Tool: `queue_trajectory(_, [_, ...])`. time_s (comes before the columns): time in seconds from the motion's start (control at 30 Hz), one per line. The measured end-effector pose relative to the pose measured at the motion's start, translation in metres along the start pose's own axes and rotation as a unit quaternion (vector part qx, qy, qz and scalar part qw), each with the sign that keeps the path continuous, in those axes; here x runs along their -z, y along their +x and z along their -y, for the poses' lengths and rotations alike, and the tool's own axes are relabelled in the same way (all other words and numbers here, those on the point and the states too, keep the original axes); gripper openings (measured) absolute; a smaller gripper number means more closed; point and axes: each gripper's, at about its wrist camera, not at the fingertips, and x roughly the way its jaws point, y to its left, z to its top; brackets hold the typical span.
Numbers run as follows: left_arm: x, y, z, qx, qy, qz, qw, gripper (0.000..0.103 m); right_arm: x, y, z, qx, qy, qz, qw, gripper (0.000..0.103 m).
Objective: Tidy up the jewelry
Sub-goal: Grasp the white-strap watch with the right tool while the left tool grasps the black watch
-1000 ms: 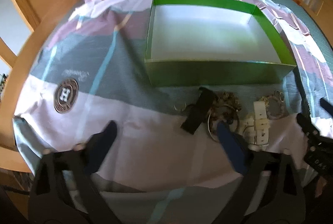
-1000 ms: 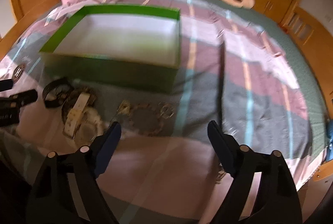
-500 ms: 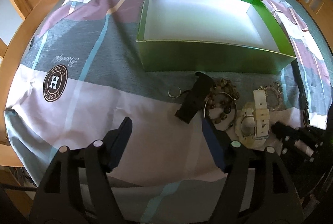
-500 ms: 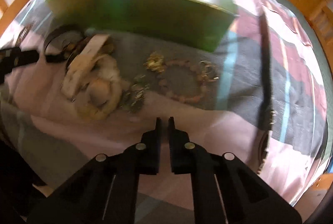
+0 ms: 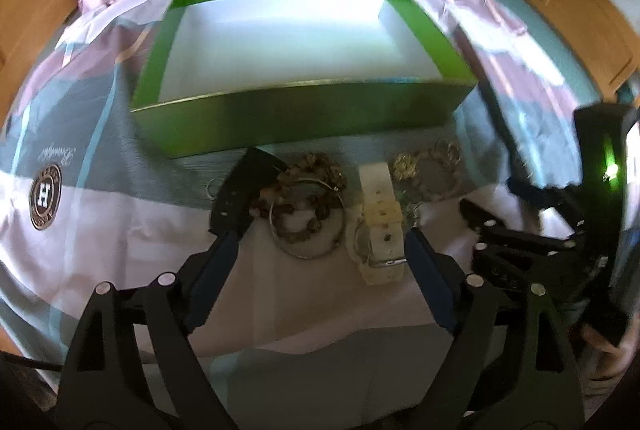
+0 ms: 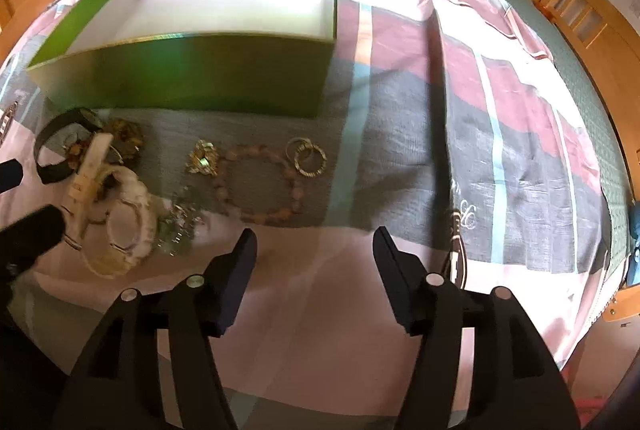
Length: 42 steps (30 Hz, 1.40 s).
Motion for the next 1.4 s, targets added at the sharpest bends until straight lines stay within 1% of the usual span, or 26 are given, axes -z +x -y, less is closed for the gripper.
queue_trajectory(0.03, [0.000,0.004,0.003,-0.003,0.003,-0.003,1.0000,0.083,0.001,0.001,0.000,0.003,-0.002,-0.002,1.000,0.060])
queue_trajectory(0.07, [0.000,0.006,0.005,0.004,0.004,-0.003,1.0000,0.081,0.004,0.003,0.003,0.002,-0.001,-0.004,1.000,0.060])
queue_trajectory(0.1, [-0.001,0.006,0.005,0.014,0.000,-0.001,0.9999,0.072,0.003,0.005,0.002,0.002,0.000,-0.006,1.000,0.060])
queue_trajectory(0.13, [-0.001,0.004,0.004,0.026,-0.005,0.002,0.9997,0.058,0.005,0.005,0.002,0.002,0.002,-0.009,1.000,0.060])
queue_trajectory(0.17, [-0.001,0.001,0.003,0.034,-0.007,0.004,0.9994,0.049,0.006,0.006,0.003,0.002,0.003,-0.010,1.000,0.060])
queue_trajectory(0.2, [0.000,-0.001,0.003,0.044,-0.007,0.006,0.9990,0.031,0.006,0.005,0.002,0.003,0.003,-0.010,1.000,0.060])
queue_trajectory(0.23, [0.000,-0.002,0.003,0.050,-0.003,0.007,0.9987,0.016,0.005,0.006,0.003,0.003,0.003,-0.010,1.000,0.060])
queue_trajectory(0.27, [-0.001,-0.002,0.002,0.046,0.001,0.006,0.9989,0.012,0.004,0.011,0.003,0.004,0.002,-0.008,1.000,0.060])
queue_trajectory(0.3, [-0.001,-0.001,0.001,0.027,0.010,0.005,0.9996,0.012,0.004,0.010,0.001,0.004,0.001,-0.007,1.000,0.060])
queue_trajectory(0.37, [-0.002,0.002,-0.009,-0.010,0.011,-0.006,0.9999,0.012,0.002,0.011,0.002,0.004,-0.001,-0.005,1.000,0.060])
queue_trajectory(0.4, [-0.004,0.004,-0.019,-0.025,-0.004,-0.012,0.9996,0.012,0.002,0.011,0.002,0.003,-0.002,-0.004,1.000,0.060])
queue_trajectory(0.47, [-0.008,0.006,-0.044,-0.037,-0.047,-0.021,0.9980,0.013,-0.001,0.010,0.004,-0.003,-0.003,0.003,1.000,0.061])
queue_trajectory(0.5, [-0.010,0.005,-0.060,-0.047,-0.075,-0.024,0.9958,0.017,-0.001,0.008,0.003,-0.011,-0.003,0.008,1.000,0.061])
queue_trajectory(0.53, [-0.012,0.004,-0.077,-0.063,-0.104,-0.026,0.9923,0.025,-0.001,0.004,0.001,-0.027,-0.004,0.015,1.000,0.061])
queue_trajectory(0.57, [-0.012,0.003,-0.088,-0.073,-0.124,-0.025,0.9894,0.028,-0.002,0.000,-0.002,-0.044,-0.005,0.021,0.999,0.061])
queue_trajectory(0.6, [-0.012,0.001,-0.101,-0.081,-0.147,-0.022,0.9856,0.033,-0.002,-0.004,-0.006,-0.061,-0.007,0.026,0.998,0.061])
queue_trajectory(0.63, [-0.012,0.000,-0.111,-0.082,-0.165,-0.022,0.9826,0.036,-0.002,-0.009,-0.010,-0.080,-0.010,0.034,0.996,0.061])
queue_trajectory(0.73, [-0.009,-0.001,-0.121,-0.075,-0.180,-0.022,0.9806,0.042,-0.004,-0.021,-0.024,-0.129,-0.025,0.056,0.990,0.066])
queue_trajectory(0.87, [-0.010,0.007,-0.109,-0.066,-0.151,-0.026,0.9861,0.046,-0.005,-0.034,-0.049,-0.168,-0.059,0.077,0.981,0.067])
queue_trajectory(0.97, [-0.015,0.010,-0.099,-0.058,-0.141,-0.016,0.9881,0.051,-0.005,-0.037,-0.068,-0.175,-0.087,0.082,0.977,0.067])
queue_trajectory(1.03, [-0.018,0.010,-0.097,-0.057,-0.140,-0.005,0.9885,0.060,-0.006,-0.036,-0.076,-0.184,-0.094,0.081,0.975,0.067])
queue_trajectory(1.17, [-0.023,0.015,-0.093,-0.034,-0.146,-0.002,0.9887,0.061,-0.003,-0.035,-0.088,-0.196,-0.117,0.085,0.970,0.067])
queue_trajectory(1.3, [-0.024,0.013,-0.093,0.009,-0.155,-0.002,0.9878,0.061,-0.005,-0.024,-0.087,-0.177,-0.117,0.070,0.975,0.066])
queue_trajectory(1.33, [-0.025,0.014,-0.092,0.021,-0.155,-0.002,0.9876,0.062,-0.004,-0.020,-0.083,-0.175,-0.112,0.060,0.976,0.052])
queue_trajectory(1.37, [-0.024,0.014,-0.092,0.023,-0.155,-0.004,0.9877,0.062,-0.003,-0.017,-0.080,-0.177,-0.111,0.054,0.976,0.038])
queue_trajectory(1.4, [-0.024,0.015,-0.092,0.023,-0.154,-0.004,0.9877,0.064,-0.003,-0.012,-0.079,-0.186,-0.110,0.040,0.975,0.021])
